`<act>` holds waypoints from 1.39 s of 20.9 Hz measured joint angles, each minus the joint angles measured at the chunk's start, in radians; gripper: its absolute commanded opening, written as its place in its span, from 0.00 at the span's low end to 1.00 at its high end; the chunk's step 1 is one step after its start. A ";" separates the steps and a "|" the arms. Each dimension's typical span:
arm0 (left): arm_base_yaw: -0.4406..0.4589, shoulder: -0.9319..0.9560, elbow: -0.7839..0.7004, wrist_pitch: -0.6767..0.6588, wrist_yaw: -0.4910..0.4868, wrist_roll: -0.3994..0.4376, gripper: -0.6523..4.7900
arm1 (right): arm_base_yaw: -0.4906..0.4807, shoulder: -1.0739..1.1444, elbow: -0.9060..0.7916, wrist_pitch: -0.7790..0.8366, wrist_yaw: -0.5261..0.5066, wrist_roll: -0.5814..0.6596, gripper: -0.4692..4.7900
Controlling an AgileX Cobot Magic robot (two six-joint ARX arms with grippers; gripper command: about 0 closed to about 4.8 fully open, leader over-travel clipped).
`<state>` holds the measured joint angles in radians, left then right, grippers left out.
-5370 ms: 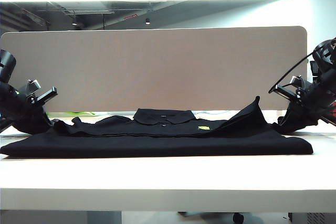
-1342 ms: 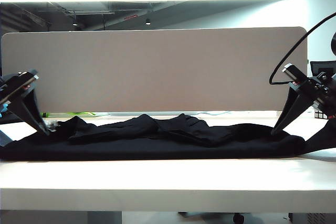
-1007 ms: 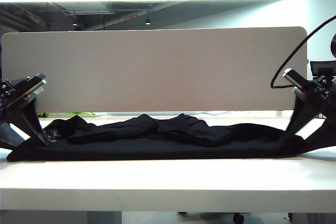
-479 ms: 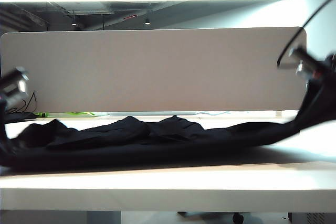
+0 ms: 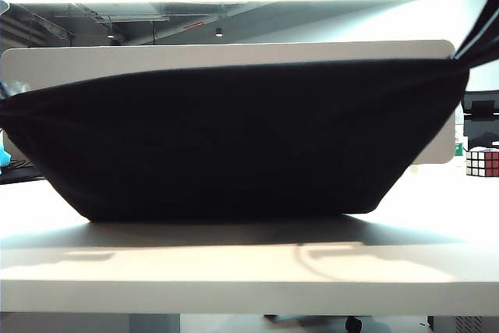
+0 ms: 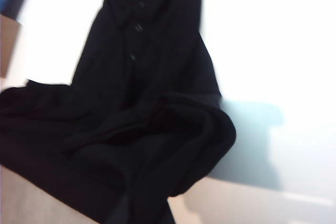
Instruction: Fold the bottom side of the T-shirt horizontally towards the center, about one-third of the way, then fold the sleeve back towards the center, creating a straight line along the edge of the T-shirt, and finally fold the bottom of the T-shirt up towards the top, creating a neat rectangle.
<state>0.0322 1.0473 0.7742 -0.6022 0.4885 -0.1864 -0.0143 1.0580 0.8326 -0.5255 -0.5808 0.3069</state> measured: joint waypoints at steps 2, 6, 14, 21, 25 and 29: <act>0.002 0.024 0.009 0.100 -0.003 -0.032 0.11 | 0.000 0.043 0.004 0.097 -0.006 0.037 0.08; 0.001 0.165 0.149 0.320 -0.005 -0.077 0.11 | 0.000 0.272 0.157 0.188 -0.006 0.054 0.08; -0.003 0.699 0.591 0.441 -0.040 -0.080 0.11 | 0.000 0.771 0.608 0.248 -0.003 0.032 0.08; -0.014 1.014 0.824 0.484 -0.054 -0.082 0.78 | 0.000 1.014 0.770 0.300 -0.012 0.027 0.69; 0.005 1.011 0.839 0.606 -0.063 -0.074 0.80 | -0.029 1.010 0.773 0.426 -0.016 0.033 0.71; 0.046 0.950 0.839 0.550 -0.051 -0.080 0.71 | -0.074 0.954 0.773 0.351 -0.071 0.044 0.62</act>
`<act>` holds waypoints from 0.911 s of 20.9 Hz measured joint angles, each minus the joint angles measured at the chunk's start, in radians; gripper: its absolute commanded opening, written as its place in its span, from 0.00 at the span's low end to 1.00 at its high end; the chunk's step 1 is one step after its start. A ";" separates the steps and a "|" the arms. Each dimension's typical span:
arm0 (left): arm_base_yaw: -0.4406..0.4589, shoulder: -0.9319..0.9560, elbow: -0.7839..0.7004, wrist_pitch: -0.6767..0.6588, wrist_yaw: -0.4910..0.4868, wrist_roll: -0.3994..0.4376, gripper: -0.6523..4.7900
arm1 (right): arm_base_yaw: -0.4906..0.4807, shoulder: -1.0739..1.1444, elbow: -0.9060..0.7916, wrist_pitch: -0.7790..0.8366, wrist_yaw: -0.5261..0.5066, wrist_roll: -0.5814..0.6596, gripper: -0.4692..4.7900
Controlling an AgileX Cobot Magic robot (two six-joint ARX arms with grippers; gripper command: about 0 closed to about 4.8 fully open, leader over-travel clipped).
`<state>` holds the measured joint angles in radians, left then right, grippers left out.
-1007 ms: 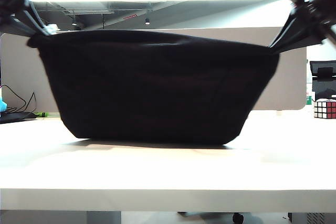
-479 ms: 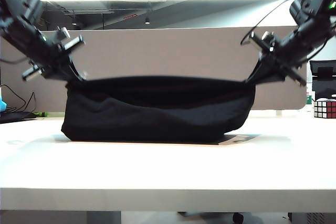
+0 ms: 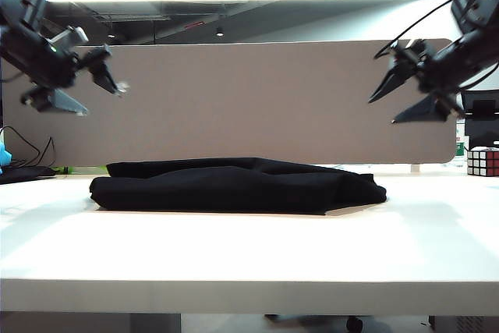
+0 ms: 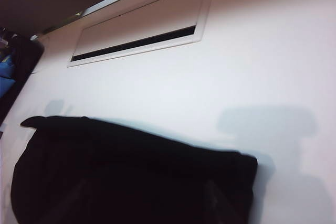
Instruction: Fold the bottom side of the T-shirt horizontally towards the center, about one-third of the way, then fold the sleeve back towards the center, creating a straight line along the edge of the T-shirt, and finally fold the bottom of the T-shirt up towards the top, creating a neat rectangle.
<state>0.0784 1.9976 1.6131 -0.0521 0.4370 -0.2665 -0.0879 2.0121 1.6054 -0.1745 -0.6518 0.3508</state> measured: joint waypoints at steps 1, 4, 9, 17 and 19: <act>0.008 -0.019 0.000 -0.031 0.014 0.001 0.58 | -0.006 -0.021 0.000 -0.035 -0.001 -0.006 0.55; 0.013 -0.080 0.000 -0.120 0.061 0.049 0.27 | -0.014 -0.086 0.000 -0.127 -0.032 -0.055 0.21; -0.009 -0.246 -0.019 -0.379 0.111 0.198 0.11 | 0.000 -0.262 -0.027 -0.356 -0.051 -0.222 0.10; -0.054 -0.858 -0.497 -0.252 -0.024 0.193 0.11 | 0.008 -0.719 -0.377 -0.363 -0.013 -0.241 0.09; -0.055 -1.053 -0.644 -0.255 -0.055 0.183 0.11 | 0.011 -0.870 -0.484 -0.355 0.005 -0.243 0.09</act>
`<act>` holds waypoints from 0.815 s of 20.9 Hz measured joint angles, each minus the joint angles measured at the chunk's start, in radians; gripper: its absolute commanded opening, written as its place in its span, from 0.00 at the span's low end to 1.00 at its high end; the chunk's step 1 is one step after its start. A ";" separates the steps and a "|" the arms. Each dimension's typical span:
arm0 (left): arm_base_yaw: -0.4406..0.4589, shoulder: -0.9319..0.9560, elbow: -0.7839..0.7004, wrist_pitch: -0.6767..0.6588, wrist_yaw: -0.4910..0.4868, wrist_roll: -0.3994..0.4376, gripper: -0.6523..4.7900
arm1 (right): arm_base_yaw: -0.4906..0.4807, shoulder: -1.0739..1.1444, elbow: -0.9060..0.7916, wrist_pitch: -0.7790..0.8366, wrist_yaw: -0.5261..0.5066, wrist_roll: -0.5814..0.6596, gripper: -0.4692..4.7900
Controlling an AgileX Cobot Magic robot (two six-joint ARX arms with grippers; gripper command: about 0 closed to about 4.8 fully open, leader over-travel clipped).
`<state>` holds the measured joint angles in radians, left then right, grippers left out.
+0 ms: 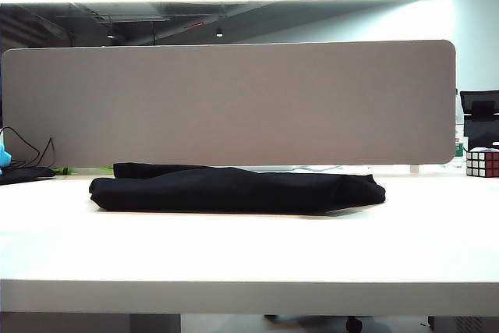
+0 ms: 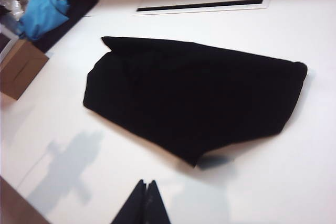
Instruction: Fold the bottom side of the T-shirt horizontally towards the center, about one-third of the way, then fold the sleeve back towards the center, creating a straight line along the edge of the T-shirt, and finally fold the bottom of the T-shirt up towards the top, creating a neat rectangle.
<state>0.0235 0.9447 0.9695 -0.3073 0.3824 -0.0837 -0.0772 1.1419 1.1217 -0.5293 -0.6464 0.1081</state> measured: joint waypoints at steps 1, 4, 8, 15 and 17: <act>-0.002 -0.081 -0.051 -0.009 -0.009 -0.003 0.11 | 0.000 -0.050 -0.030 0.002 0.010 0.000 0.09; 0.000 -0.353 -0.212 0.010 -0.048 -0.039 0.11 | 0.000 -0.220 -0.161 0.033 0.035 0.013 0.09; -0.002 -0.606 -0.353 -0.016 -0.078 -0.095 0.11 | 0.000 -0.373 -0.285 0.039 0.096 0.020 0.09; -0.002 -0.936 -0.501 -0.174 -0.164 -0.134 0.11 | 0.000 -0.715 -0.619 0.138 0.226 0.122 0.09; -0.011 -0.929 -0.526 -0.184 -0.159 -0.134 0.11 | 0.000 -0.790 -0.678 0.162 0.246 0.144 0.09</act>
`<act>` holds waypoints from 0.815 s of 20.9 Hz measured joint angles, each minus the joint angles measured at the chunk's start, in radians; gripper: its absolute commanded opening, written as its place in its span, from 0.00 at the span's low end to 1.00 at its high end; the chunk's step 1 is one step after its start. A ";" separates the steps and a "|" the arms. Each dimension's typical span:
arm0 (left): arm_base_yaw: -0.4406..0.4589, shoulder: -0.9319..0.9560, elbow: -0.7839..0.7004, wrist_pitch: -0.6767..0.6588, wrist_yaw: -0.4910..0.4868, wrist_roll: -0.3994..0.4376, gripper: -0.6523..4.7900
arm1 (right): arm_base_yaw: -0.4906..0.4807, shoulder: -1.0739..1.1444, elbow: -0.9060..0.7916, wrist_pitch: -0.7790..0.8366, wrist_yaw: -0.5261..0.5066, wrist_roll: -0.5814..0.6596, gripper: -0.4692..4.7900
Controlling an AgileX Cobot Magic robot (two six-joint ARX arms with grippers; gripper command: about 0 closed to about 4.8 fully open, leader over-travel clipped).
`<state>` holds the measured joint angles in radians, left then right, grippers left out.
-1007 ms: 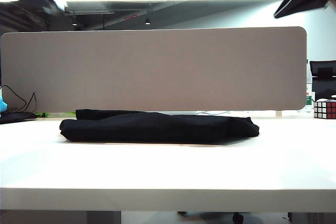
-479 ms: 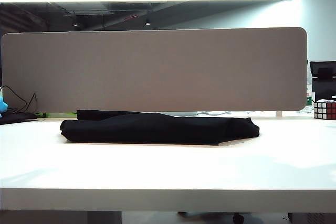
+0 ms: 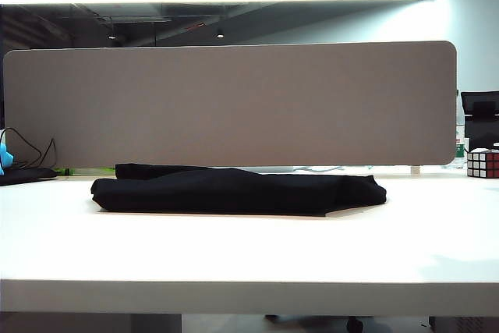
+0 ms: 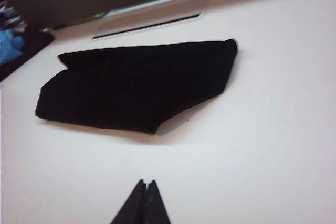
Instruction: Fold the bottom side of the T-shirt horizontally towards the center, about one-third of the way, then fold the sleeve back towards the center, creating a straight line along the edge of the T-shirt, and finally fold the bottom of the T-shirt up towards the top, creating a neat rectangle.
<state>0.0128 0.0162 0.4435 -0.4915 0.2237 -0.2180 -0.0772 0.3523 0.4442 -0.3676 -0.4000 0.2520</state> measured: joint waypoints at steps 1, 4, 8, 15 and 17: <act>0.000 -0.002 -0.017 -0.001 0.000 0.000 0.11 | 0.002 -0.022 -0.014 0.005 0.010 0.003 0.09; 0.000 -0.016 -0.066 0.020 0.000 -0.003 0.11 | 0.012 -0.100 -0.067 0.019 0.084 0.003 0.09; 0.000 -0.013 -0.161 0.103 0.000 -0.017 0.11 | 0.012 -0.217 -0.168 0.072 0.137 -0.013 0.09; -0.002 -0.014 -0.291 0.283 -0.037 -0.043 0.11 | 0.012 -0.350 -0.261 0.098 0.200 -0.081 0.09; -0.003 -0.014 -0.322 0.313 -0.042 -0.045 0.11 | 0.012 -0.351 -0.283 0.100 0.218 -0.086 0.09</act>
<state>0.0101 0.0025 0.1219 -0.1783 0.1822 -0.2626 -0.0650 0.0017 0.1608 -0.2672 -0.1822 0.1658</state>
